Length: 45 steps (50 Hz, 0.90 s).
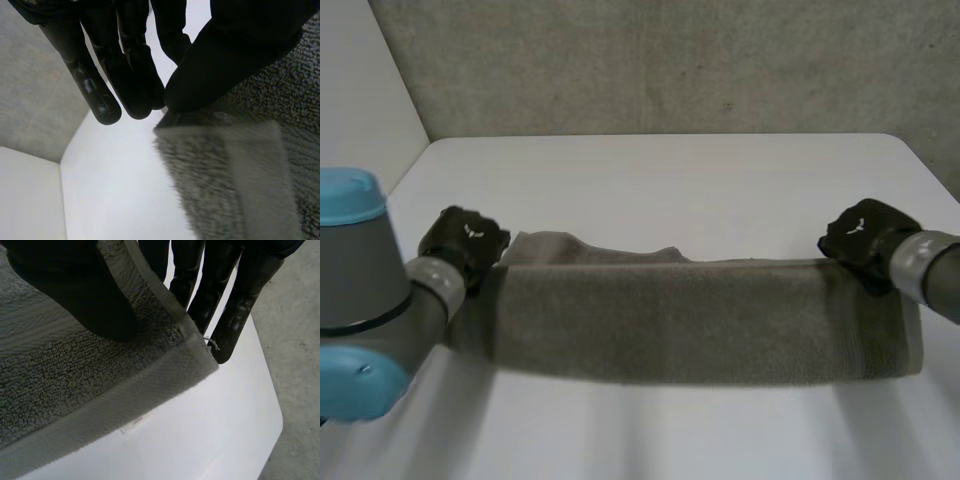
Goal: Fold the laundry
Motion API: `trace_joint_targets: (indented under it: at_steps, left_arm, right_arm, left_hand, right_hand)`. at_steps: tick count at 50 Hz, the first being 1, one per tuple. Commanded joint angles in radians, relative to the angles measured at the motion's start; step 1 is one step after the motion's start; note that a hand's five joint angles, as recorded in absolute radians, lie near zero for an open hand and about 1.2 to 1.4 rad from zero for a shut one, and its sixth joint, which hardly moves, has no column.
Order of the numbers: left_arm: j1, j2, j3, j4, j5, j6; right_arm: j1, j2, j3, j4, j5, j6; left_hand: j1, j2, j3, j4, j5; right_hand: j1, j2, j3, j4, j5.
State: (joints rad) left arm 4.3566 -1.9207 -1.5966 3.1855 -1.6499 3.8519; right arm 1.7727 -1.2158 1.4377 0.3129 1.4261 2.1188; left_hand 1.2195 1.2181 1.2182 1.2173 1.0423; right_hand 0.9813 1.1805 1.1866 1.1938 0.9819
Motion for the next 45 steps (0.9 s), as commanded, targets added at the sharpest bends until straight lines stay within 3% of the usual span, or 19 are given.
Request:
trace_joint_targets:
  at_steps: [1, 9, 19, 20, 21, 22, 23, 24, 26, 36, 45]
  left_arm:
    - [-0.005, -0.202, 0.142, 0.21, 0.007, 0.003]
    - [-0.009, -0.305, 0.23, 0.335, 0.012, 0.0]
    - [-0.012, -0.449, 0.342, 0.383, 0.016, 0.002]
    - [-0.012, -0.466, 0.362, 0.383, 0.016, -0.002]
    - [-0.012, -0.474, 0.374, 0.383, 0.015, -0.005]
    - [-0.012, -0.474, 0.374, 0.383, 0.015, -0.005]
    - [-0.012, -0.475, 0.38, 0.384, 0.013, -0.008]
    - [-0.012, -0.471, 0.38, 0.387, 0.013, -0.011]
    - [-0.014, -0.465, 0.376, 0.389, 0.012, -0.015]
    - [-0.019, -0.279, 0.239, 0.393, 0.01, -0.034]
    - [-0.02, -0.121, 0.104, 0.393, 0.012, -0.184]
  right_arm:
    - [0.063, 0.166, -0.068, -0.131, 0.119, 0.013]
    - [0.071, 0.26, -0.066, -0.428, 0.163, 0.018]
    - [0.073, 0.3, -0.072, -0.535, 0.183, 0.012]
    - [0.073, 0.303, -0.074, -0.554, 0.189, 0.01]
    - [0.073, 0.303, -0.074, -0.554, 0.189, 0.01]
    - [0.073, 0.305, -0.074, -0.569, 0.2, 0.012]
    - [0.073, 0.302, -0.072, -0.586, 0.224, 0.019]
    - [0.073, 0.301, -0.072, -0.586, 0.224, 0.02]
    - [0.074, 0.276, -0.063, -0.607, 0.269, 0.027]
    - [0.065, 0.06, 0.039, -0.591, 0.245, 0.183]
    - [0.059, -0.084, 0.136, -0.448, 0.172, 0.254]
  left_hand:
    - [0.177, 0.178, 0.178, 0.179, 0.179]
    - [0.177, 0.178, 0.178, 0.179, 0.179]
    - [0.177, 0.178, 0.178, 0.179, 0.179]
    - [0.119, 0.12, 0.12, 0.121, 0.122]
    - [-0.23, -0.229, -0.229, -0.228, -0.228]
    - [-0.234, -0.232, -0.233, -0.232, -0.231]
    - [-0.702, -0.7, -0.701, -0.7, -0.699]
    - [-1.003, -1.002, -1.002, -1.001, -1.0]
    - [-1.045, -1.044, -1.044, -1.043, -1.042]
    - [-1.045, -1.044, -1.044, -1.043, -1.042]
    - [-1.045, -1.044, -1.044, -1.043, -1.042]
  right_hand:
    - [0.415, 0.216, 0.21, 0.202, 0.24]
    - [0.415, 0.216, 0.21, 0.202, 0.24]
    - [0.381, 0.182, 0.176, 0.169, 0.206]
    - [0.058, -0.141, -0.147, -0.154, -0.117]
    - [0.055, -0.144, -0.15, -0.158, -0.12]
    - [-0.5, -0.699, -0.706, -0.713, -0.675]
    - [-0.807, -1.006, -1.012, -1.019, -0.982]
    - [-0.807, -1.006, -1.012, -1.019, -0.982]
    - [-0.807, -1.006, -1.012, -1.019, -0.982]
    - [-0.807, -1.006, -1.012, -1.019, -0.982]
    - [-0.807, -1.006, -1.012, -1.019, -0.982]
